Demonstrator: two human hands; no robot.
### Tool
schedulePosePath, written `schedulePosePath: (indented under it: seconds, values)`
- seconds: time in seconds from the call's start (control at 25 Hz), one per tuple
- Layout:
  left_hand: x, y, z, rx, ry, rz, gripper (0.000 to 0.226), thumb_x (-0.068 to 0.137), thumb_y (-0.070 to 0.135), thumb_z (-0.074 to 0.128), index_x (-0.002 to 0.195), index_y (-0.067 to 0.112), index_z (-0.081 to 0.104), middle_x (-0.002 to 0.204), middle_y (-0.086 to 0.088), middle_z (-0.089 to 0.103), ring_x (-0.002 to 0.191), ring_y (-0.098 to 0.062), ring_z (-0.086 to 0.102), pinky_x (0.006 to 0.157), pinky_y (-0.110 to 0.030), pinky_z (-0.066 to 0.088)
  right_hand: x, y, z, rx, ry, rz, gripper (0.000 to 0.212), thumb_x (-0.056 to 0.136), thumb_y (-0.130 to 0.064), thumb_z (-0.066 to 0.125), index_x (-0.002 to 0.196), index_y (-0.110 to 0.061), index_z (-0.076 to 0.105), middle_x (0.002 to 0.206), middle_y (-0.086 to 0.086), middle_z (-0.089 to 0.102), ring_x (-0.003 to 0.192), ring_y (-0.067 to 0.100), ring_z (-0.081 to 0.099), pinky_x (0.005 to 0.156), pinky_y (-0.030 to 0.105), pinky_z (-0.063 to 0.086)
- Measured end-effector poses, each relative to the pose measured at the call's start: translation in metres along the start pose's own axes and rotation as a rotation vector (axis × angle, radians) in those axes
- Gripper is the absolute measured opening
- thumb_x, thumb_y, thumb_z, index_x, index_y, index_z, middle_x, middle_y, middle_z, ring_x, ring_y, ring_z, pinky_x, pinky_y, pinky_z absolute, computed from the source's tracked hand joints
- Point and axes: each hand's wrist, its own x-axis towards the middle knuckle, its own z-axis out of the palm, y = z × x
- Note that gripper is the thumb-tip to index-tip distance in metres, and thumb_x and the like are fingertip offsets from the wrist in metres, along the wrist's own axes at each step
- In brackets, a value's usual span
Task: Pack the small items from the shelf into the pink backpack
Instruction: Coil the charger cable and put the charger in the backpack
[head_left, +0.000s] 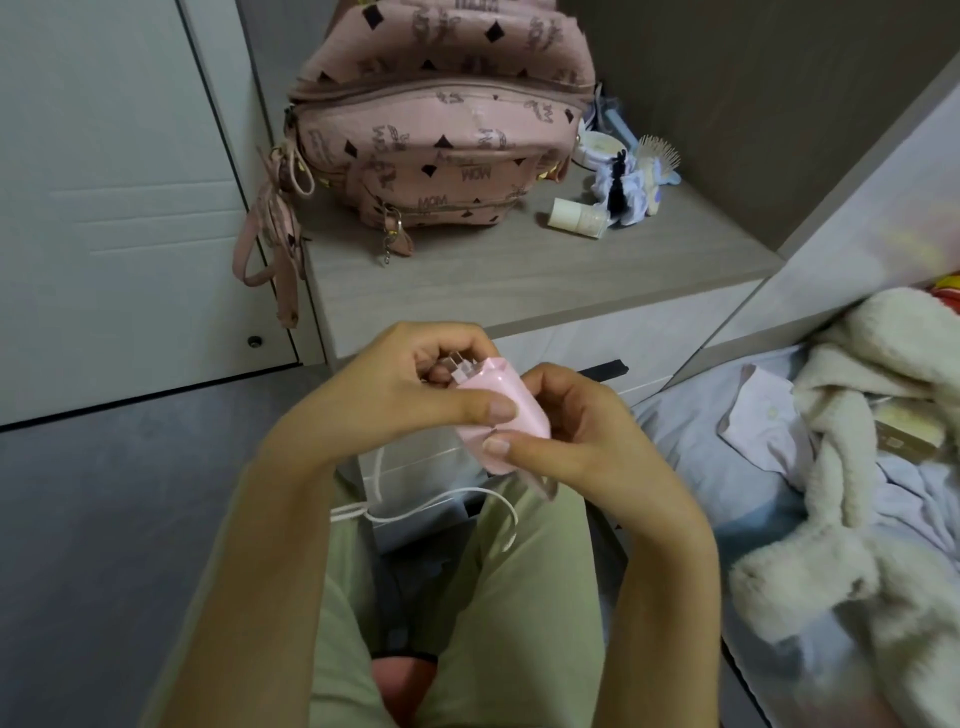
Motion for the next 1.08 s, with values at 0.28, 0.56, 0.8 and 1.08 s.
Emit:
schedulePosePath:
  seconds: [0.28, 0.56, 0.8, 1.08]
  values:
    - [0.011, 0.002, 0.004, -0.267, 0.449, -0.078, 0.025, 0.076, 0.040, 0.063, 0.068, 0.017, 0.061, 0.056, 0.008, 0.049, 0.046, 0.000, 0.040, 0.038, -0.010, 0.025, -0.004, 0.008, -0.020, -0.150, 0.146, 0.072, 0.068, 0.068, -0.086, 0.035, 0.123, -0.045, 0.028, 0.105, -0.037, 0.059, 0.105, -0.003, 0.058, 0.083, 0.013, 0.044]
    - [0.022, 0.011, 0.023, -0.288, 0.533, -0.091, 0.047, 0.079, 0.038, 0.058, 0.078, -0.008, 0.051, 0.052, 0.012, 0.047, 0.042, 0.002, 0.042, 0.038, -0.008, 0.026, 0.006, -0.005, -0.015, 0.077, 0.203, -0.292, 0.067, 0.078, -0.039, 0.070, 0.136, -0.033, 0.037, 0.116, 0.001, 0.064, 0.100, 0.022, 0.064, 0.083, 0.035, 0.055]
    - [0.018, 0.013, 0.016, -0.172, 0.343, -0.125, 0.036, 0.079, 0.036, 0.058, 0.069, 0.002, 0.054, 0.049, 0.014, 0.044, 0.041, 0.001, 0.039, 0.040, -0.007, 0.026, 0.004, -0.007, -0.015, -0.081, 0.132, -0.303, 0.058, 0.072, -0.010, 0.079, 0.124, -0.019, 0.056, 0.115, -0.010, 0.063, 0.106, 0.016, 0.061, 0.078, 0.019, 0.052]
    - [0.004, 0.006, -0.006, -0.077, 0.237, -0.187, 0.016, 0.083, 0.032, 0.066, 0.085, 0.017, 0.071, 0.049, 0.000, 0.048, 0.042, -0.004, 0.036, 0.043, -0.012, 0.030, -0.009, -0.007, -0.026, -0.225, 0.092, -0.293, 0.046, 0.068, -0.016, 0.076, 0.112, -0.021, 0.062, 0.124, -0.002, 0.051, 0.103, 0.013, 0.060, 0.063, 0.032, 0.053]
